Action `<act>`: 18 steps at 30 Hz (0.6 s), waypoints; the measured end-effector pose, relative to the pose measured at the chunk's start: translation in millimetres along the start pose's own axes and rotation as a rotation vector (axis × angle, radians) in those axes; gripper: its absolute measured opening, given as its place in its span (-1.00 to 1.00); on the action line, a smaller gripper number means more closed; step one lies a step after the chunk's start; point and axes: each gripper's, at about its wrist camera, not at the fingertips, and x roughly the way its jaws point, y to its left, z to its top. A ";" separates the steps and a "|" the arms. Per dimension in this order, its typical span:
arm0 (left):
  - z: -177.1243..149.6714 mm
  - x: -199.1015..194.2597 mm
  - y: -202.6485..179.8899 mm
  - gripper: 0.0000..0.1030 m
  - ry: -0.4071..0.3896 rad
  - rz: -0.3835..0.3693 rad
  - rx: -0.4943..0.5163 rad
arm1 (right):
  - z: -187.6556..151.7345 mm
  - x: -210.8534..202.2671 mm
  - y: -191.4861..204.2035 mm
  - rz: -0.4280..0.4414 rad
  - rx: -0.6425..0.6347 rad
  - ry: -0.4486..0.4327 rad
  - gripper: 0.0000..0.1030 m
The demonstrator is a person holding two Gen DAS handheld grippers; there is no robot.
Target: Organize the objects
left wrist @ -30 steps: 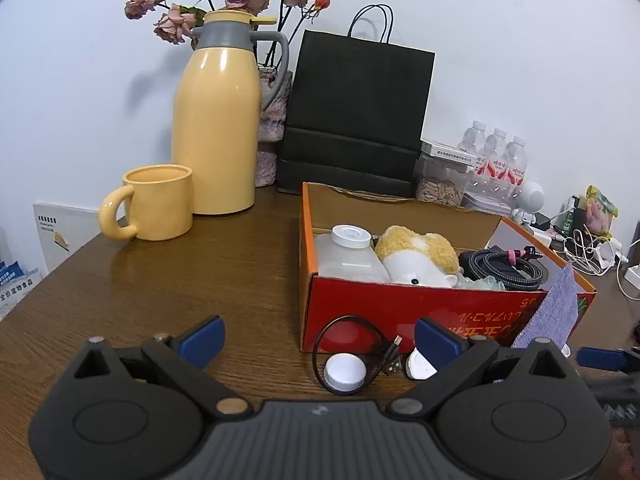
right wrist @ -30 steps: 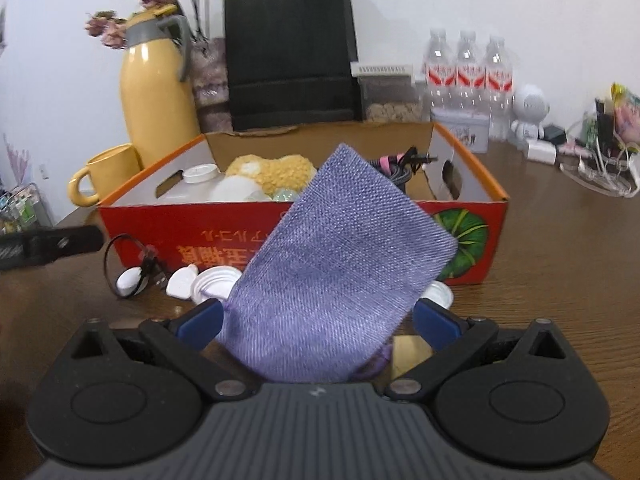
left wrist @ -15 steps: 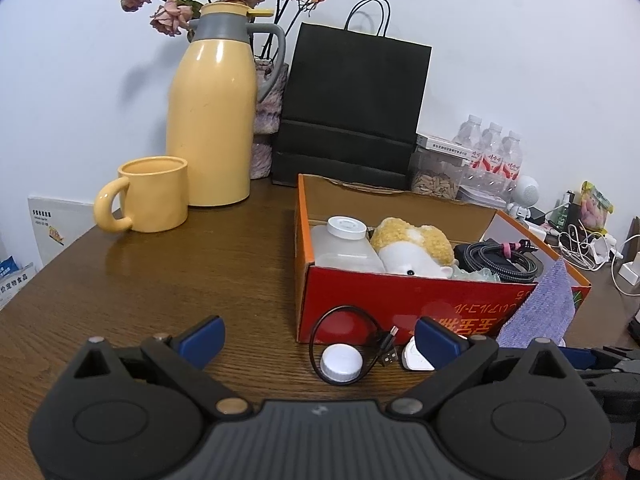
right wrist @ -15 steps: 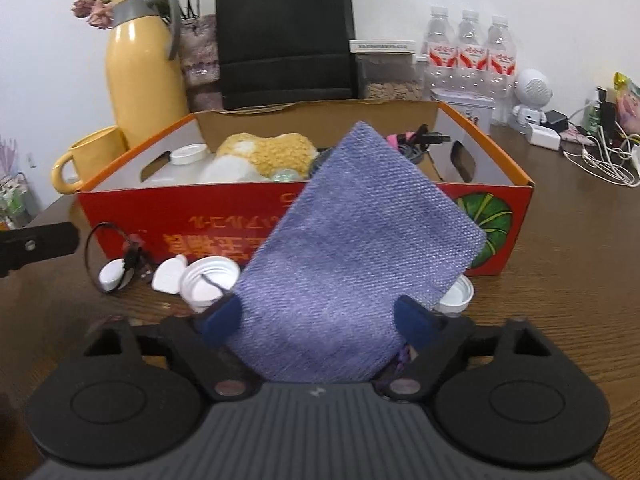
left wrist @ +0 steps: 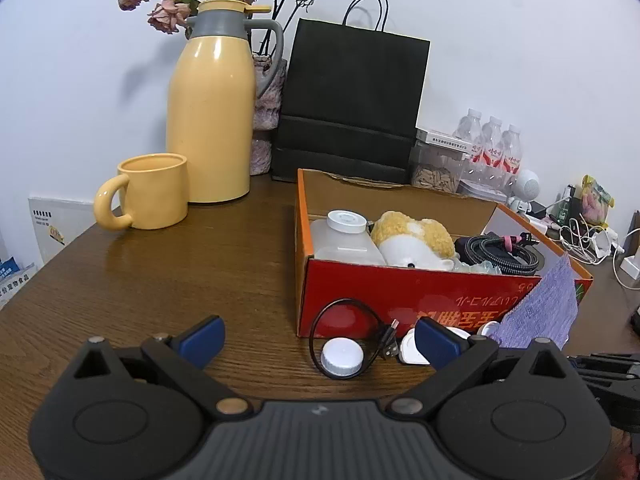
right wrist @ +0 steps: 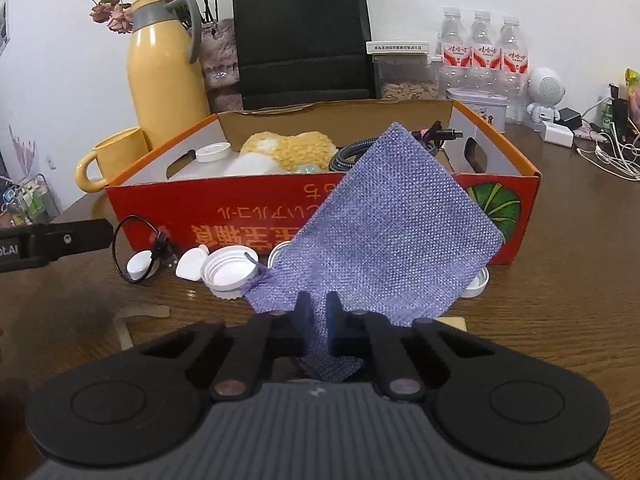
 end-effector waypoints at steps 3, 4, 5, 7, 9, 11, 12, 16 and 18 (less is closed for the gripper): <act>-0.4 0.0 0.0 0.97 0.000 0.001 0.000 | -1.5 -5.3 -1.9 0.008 0.008 -0.017 -0.98; -0.4 0.0 0.2 0.97 0.000 0.002 -0.002 | -2.2 -8.1 -2.9 0.009 0.014 -0.030 -0.93; -0.4 0.0 0.6 0.97 0.000 0.001 -0.004 | -2.8 -12.1 -4.7 0.001 0.022 -0.050 -0.76; -0.4 -0.1 1.0 0.97 -0.001 -0.001 -0.005 | -1.2 -17.5 -8.2 -0.026 0.029 -0.068 0.26; -0.3 -0.2 0.7 0.97 0.000 -0.004 -0.004 | 1.9 -20.6 -8.3 -0.074 0.027 -0.094 0.97; -0.2 -0.5 0.5 0.97 0.000 -0.007 -0.003 | 8.9 -18.7 -5.1 -0.066 0.003 -0.095 0.93; -0.1 -0.7 0.4 0.97 -0.002 -0.007 -0.003 | 11.6 -15.5 -4.0 -0.056 -0.003 -0.082 0.93; 0.0 -0.9 2.0 0.97 -0.002 -0.009 -0.011 | 13.7 11.5 0.4 -0.040 -0.028 0.044 0.07; 0.1 -0.4 2.5 0.97 0.001 -0.014 -0.014 | 9.2 10.3 2.8 -0.044 -0.060 0.044 -0.13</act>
